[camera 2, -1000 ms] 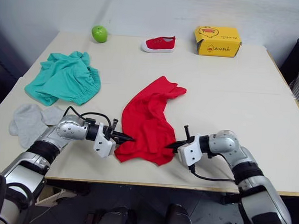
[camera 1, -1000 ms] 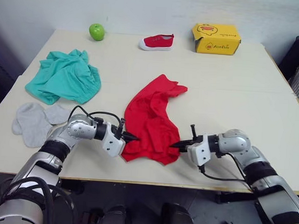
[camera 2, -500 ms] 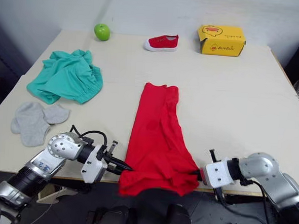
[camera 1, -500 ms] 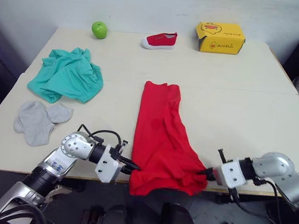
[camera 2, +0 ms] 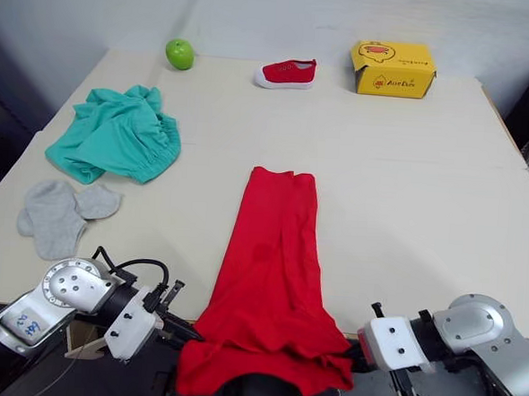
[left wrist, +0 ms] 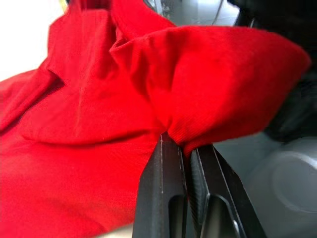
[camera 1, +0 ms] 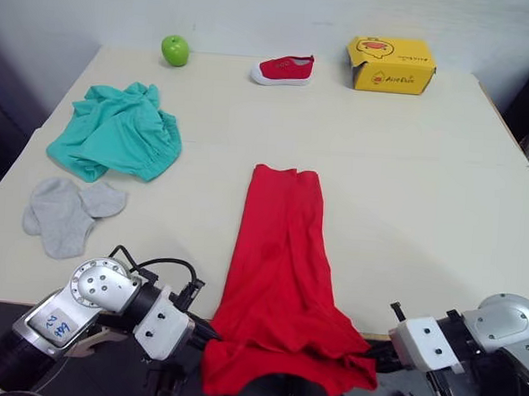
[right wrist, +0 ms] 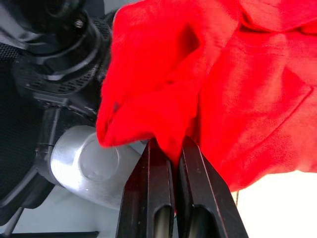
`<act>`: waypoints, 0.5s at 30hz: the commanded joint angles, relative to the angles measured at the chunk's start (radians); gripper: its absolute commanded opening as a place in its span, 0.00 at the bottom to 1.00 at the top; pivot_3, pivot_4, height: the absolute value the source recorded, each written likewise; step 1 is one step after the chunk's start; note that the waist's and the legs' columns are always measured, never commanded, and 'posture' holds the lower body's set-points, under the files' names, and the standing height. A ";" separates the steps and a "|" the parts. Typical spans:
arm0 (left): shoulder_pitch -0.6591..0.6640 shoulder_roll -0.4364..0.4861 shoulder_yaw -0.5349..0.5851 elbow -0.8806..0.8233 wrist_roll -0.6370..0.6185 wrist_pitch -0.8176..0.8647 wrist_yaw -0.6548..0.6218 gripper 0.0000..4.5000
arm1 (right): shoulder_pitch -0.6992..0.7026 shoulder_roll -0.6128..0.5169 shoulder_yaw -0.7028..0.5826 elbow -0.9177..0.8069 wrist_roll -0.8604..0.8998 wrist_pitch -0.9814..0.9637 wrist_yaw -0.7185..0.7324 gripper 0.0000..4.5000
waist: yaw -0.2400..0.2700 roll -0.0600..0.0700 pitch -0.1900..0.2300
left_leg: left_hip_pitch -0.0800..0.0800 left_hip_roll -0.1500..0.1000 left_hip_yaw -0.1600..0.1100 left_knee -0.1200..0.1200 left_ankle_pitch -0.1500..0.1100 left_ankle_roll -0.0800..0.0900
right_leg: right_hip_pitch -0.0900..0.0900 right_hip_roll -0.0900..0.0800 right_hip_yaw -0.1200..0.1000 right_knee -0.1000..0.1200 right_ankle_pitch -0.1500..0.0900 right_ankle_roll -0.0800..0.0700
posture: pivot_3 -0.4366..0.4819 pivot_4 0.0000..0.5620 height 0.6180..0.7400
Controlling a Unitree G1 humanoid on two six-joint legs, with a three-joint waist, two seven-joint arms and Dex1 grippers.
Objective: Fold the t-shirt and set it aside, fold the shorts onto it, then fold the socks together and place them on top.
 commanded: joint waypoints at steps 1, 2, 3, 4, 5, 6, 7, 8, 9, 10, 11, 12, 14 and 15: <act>0.034 0.031 0.073 -0.033 -0.047 0.077 0.001 0.00 | 0.041 -0.006 -0.079 -0.073 0.124 0.093 0.013 0.00 | 0.003 0.000 0.000 | 0.000 0.000 0.000 0.000 0.000 0.000 | 0.000 0.000 0.000 0.000 0.000 0.000 | 0.48 0.27 1.00; 0.038 0.034 0.088 -0.038 -0.066 0.105 0.000 0.00 | 0.045 0.005 -0.091 -0.086 0.148 0.109 0.005 0.00 | 0.003 -0.001 0.001 | 0.000 0.000 0.000 0.000 0.000 0.000 | 0.000 0.000 0.000 0.000 0.000 0.000 | 0.48 0.27 1.00; 0.036 0.045 0.105 -0.044 -0.102 0.148 -0.014 0.00 | 0.047 0.008 -0.100 -0.093 0.159 0.121 0.006 0.00 | 0.004 -0.001 0.001 | 0.000 0.000 0.000 0.000 -0.001 0.001 | 0.000 0.000 0.000 0.000 0.000 0.000 | 0.48 0.27 1.00; 0.032 0.059 0.122 -0.049 -0.139 0.195 -0.029 0.00 | 0.049 0.008 -0.113 -0.095 0.165 0.131 0.009 0.00 | 0.005 -0.002 0.002 | 0.000 0.001 -0.001 0.000 -0.002 0.003 | 0.000 0.000 0.000 0.000 0.000 0.000 | 0.48 0.27 1.00; 0.027 0.070 0.135 -0.051 -0.167 0.236 -0.041 0.00 | 0.044 0.011 -0.124 -0.090 0.171 0.140 0.008 0.00 | 0.006 -0.002 0.002 | 0.000 0.001 -0.001 0.000 -0.002 0.004 | 0.000 0.000 0.000 0.000 0.000 0.000 | 0.48 0.27 1.00; 0.011 0.075 0.154 -0.044 -0.203 0.284 -0.048 0.00 | 0.035 0.010 -0.141 -0.082 0.192 0.157 0.015 0.00 | 0.008 -0.001 0.002 | 0.000 0.001 -0.001 0.000 -0.002 0.004 | 0.000 0.000 0.000 0.000 0.000 0.000 | 0.48 0.27 1.00; -0.008 0.077 0.172 -0.035 -0.238 0.334 -0.049 0.00 | 0.020 0.010 -0.157 -0.072 0.212 0.175 0.018 0.00 | 0.009 -0.001 0.002 | 0.000 0.001 -0.001 0.000 -0.002 0.004 | 0.000 0.000 0.000 0.000 0.000 0.000 | 0.48 0.27 1.00; -0.039 0.079 0.186 -0.021 -0.271 0.379 -0.061 0.00 | -0.011 0.011 -0.169 -0.054 0.235 0.202 0.015 0.00 | 0.010 -0.001 0.002 | 0.000 0.001 -0.001 0.000 -0.002 0.004 | 0.000 0.000 0.000 0.000 0.000 -0.001 | 0.48 0.27 1.00; -0.073 0.078 0.197 -0.003 -0.293 0.419 -0.070 0.00 | -0.048 0.009 -0.178 -0.037 0.261 0.237 0.009 0.00 | 0.011 0.000 0.003 | 0.000 0.001 -0.001 0.000 -0.002 0.004 | 0.000 0.000 0.000 0.000 0.000 -0.001 | 0.48 0.27 1.00; -0.116 0.072 0.200 0.024 -0.306 0.456 -0.083 0.00 | -0.103 0.014 -0.179 -0.012 0.283 0.272 -0.001 0.00 | 0.012 0.000 0.003 | 0.000 0.001 -0.001 0.000 -0.002 0.004 | -0.001 0.001 0.000 0.001 0.000 -0.001 | 0.48 0.27 1.00; -0.162 0.058 0.200 0.055 -0.313 0.489 -0.089 0.00 | -0.163 0.024 -0.175 0.017 0.299 0.304 -0.011 0.00 | 0.013 0.000 0.004 | 0.000 0.001 -0.001 0.000 -0.002 0.004 | -0.001 0.001 0.000 0.001 0.000 -0.001 | 0.48 0.27 1.00; -0.209 0.039 0.196 0.091 -0.311 0.509 -0.092 0.00 | -0.225 0.037 -0.166 0.047 0.310 0.333 -0.020 0.00 | 0.013 0.000 0.003 | 0.000 0.001 -0.001 0.001 -0.001 0.003 | -0.001 0.002 -0.001 0.002 0.000 -0.001 | 0.48 0.27 1.00; -0.335 -0.022 0.167 0.193 -0.296 0.564 -0.094 0.00 | -0.377 0.084 -0.116 0.144 0.271 0.352 -0.025 0.00 | 0.013 0.000 0.004 | 0.000 0.001 0.000 0.001 0.001 -0.002 | -0.002 0.003 -0.001 0.002 0.000 -0.001 | 0.48 0.27 1.00; -0.387 -0.051 0.155 0.237 -0.285 0.587 -0.096 0.00 | -0.439 0.107 -0.092 0.189 0.240 0.348 -0.023 0.00 | 0.013 0.000 0.004 | -0.001 0.000 0.001 0.001 0.002 -0.002 | -0.003 0.003 -0.001 0.003 0.000 -0.001 | 0.48 0.27 1.00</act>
